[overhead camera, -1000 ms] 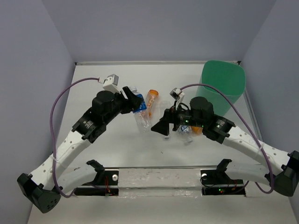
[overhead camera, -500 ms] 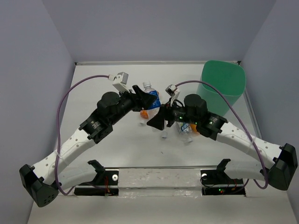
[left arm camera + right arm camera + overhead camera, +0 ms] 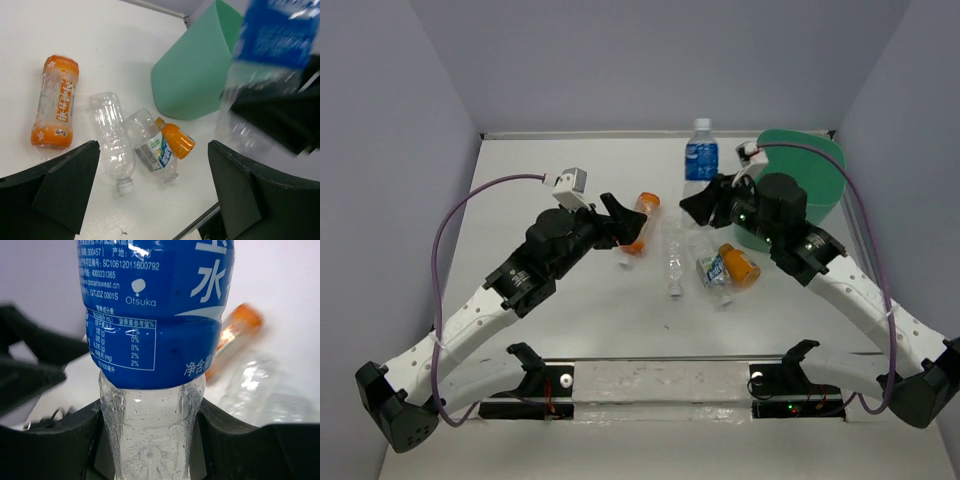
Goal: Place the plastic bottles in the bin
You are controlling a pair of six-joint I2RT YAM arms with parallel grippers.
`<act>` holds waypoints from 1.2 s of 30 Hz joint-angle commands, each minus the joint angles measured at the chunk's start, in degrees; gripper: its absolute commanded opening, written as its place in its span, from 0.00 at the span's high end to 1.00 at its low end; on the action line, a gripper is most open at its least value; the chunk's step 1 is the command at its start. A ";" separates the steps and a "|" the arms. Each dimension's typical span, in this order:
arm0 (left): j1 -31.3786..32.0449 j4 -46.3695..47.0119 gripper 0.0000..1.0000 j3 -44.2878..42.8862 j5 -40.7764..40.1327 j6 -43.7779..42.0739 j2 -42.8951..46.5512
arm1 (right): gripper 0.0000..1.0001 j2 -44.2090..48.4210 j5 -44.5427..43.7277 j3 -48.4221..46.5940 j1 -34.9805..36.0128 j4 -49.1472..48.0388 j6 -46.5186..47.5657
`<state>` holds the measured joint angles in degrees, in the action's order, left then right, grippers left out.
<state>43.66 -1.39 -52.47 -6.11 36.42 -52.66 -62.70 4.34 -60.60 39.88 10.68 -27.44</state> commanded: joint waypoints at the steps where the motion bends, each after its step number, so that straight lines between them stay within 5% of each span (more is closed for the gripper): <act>1: 0.02 -0.64 0.01 5.08 0.03 0.22 -0.76 | 0.79 2.76 -7.31 -9.34 -12.06 3.98 5.28; 4: 1.24 3.03 0.01 7.81 3.56 1.02 -4.18 | 0.79 1.44 -14.14 -12.60 -18.84 7.85 8.70; 11: 7.13 6.66 0.01 6.16 -2.23 -2.14 -15.78 | 0.79 -4.44 -20.68 -16.21 -31.68 8.48 11.97; 19: 8.28 10.09 0.01 4.13 -2.42 -1.53 -25.81 | 0.73 -7.97 -22.09 -15.34 -34.96 8.05 12.76; 21: 8.55 10.18 0.01 2.90 -2.85 -1.71 -28.80 | 0.63 -8.41 -22.09 -14.46 -35.57 7.43 12.41; 25: 8.99 9.92 0.01 0.88 -4.43 -1.80 -32.49 | 0.10 -6.57 -22.27 -12.97 -35.57 7.34 11.36; 27: 9.08 9.91 0.01 0.53 -5.49 -1.45 -34.25 | 0.02 -4.82 -21.66 -12.88 -35.57 8.30 11.27; 36: 10.04 9.91 0.01 -2.64 -8.65 -0.83 -41.11 | 0.01 2.40 -6.91 -9.63 -35.57 10.68 9.34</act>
<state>52.95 6.68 -51.94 -11.03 35.46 -91.94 -63.48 -11.18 -72.01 4.82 21.26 -16.78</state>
